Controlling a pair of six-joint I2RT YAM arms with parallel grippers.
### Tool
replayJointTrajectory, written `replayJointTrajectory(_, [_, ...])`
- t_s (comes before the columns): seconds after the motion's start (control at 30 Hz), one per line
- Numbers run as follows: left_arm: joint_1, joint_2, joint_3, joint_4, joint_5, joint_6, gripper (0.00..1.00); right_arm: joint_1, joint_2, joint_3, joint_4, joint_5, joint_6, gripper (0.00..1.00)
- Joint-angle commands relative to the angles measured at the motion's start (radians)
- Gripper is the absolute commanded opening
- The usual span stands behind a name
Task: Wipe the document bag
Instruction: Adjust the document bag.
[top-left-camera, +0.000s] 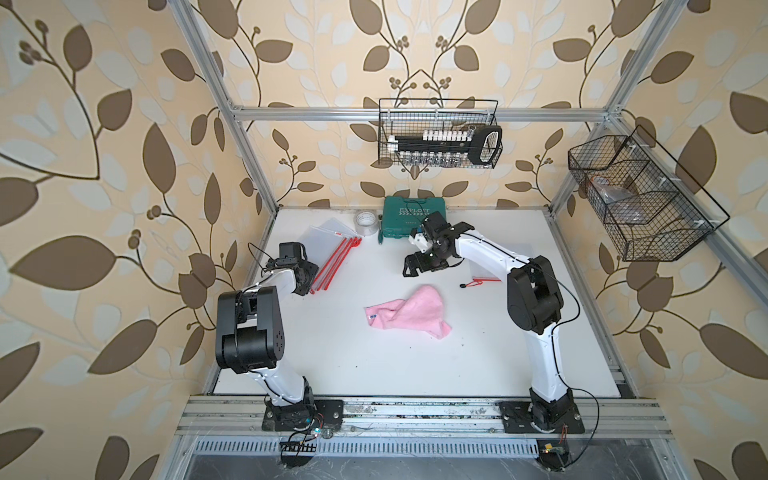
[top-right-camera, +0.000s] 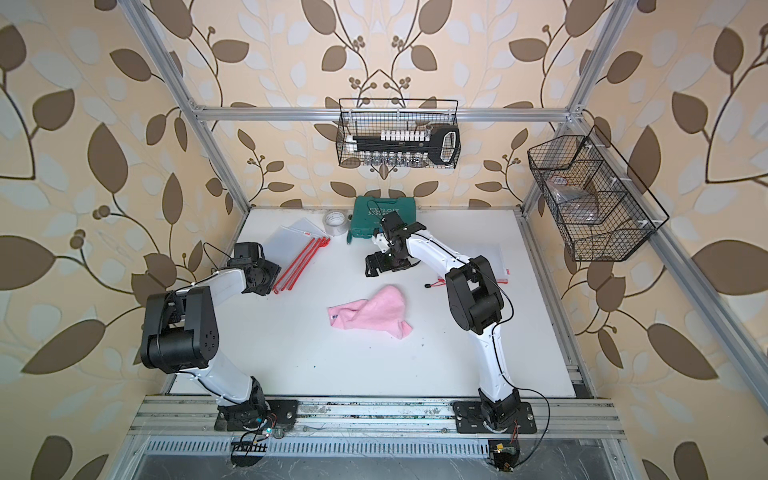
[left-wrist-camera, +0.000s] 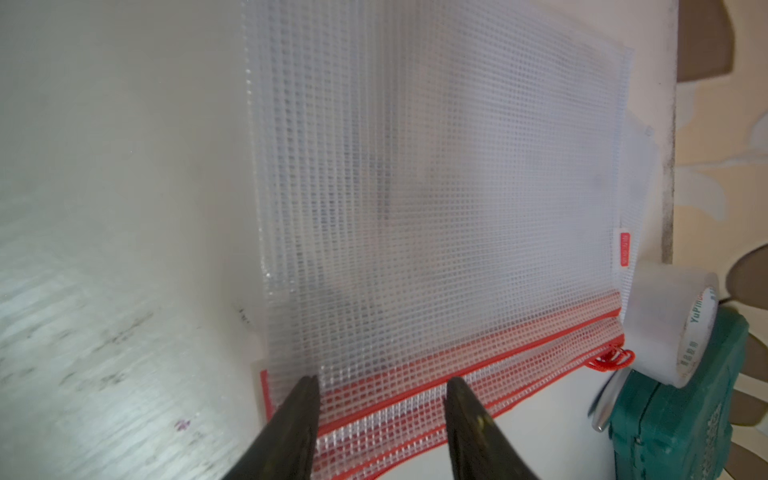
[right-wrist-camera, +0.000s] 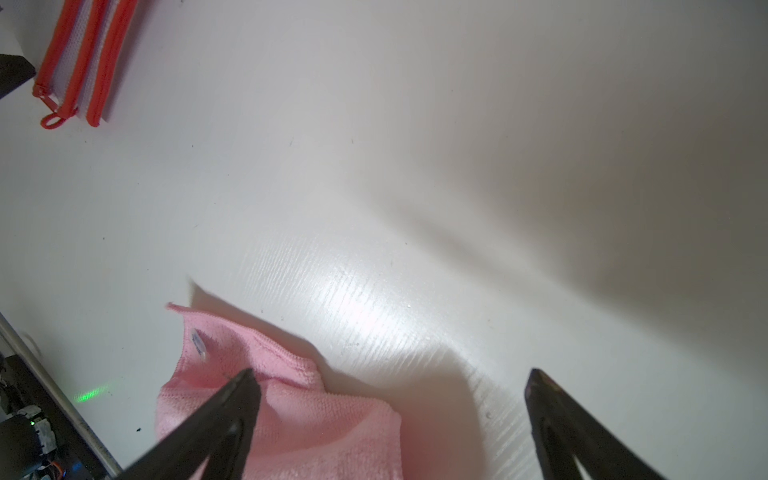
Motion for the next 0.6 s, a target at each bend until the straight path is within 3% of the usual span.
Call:
replayJointTrajectory(0.0, [-0.002,-0.024,0.017,0.021,0.032,-0.033,0.52,-0.004,-0.034,-0.018,0.002,-0.016,0.009,0.96])
replayJointTrajectory(0.2, [-0.007,-0.074,0.023,0.018,0.047,-0.071,0.52,-0.004,-0.023,-0.011,0.001,-0.028,0.015,0.96])
replayJointTrajectory(0.57, [-0.028,-0.024,-0.026,0.04,0.09,-0.157,0.52,-0.006,-0.016,-0.008,0.0,-0.029,0.019,0.96])
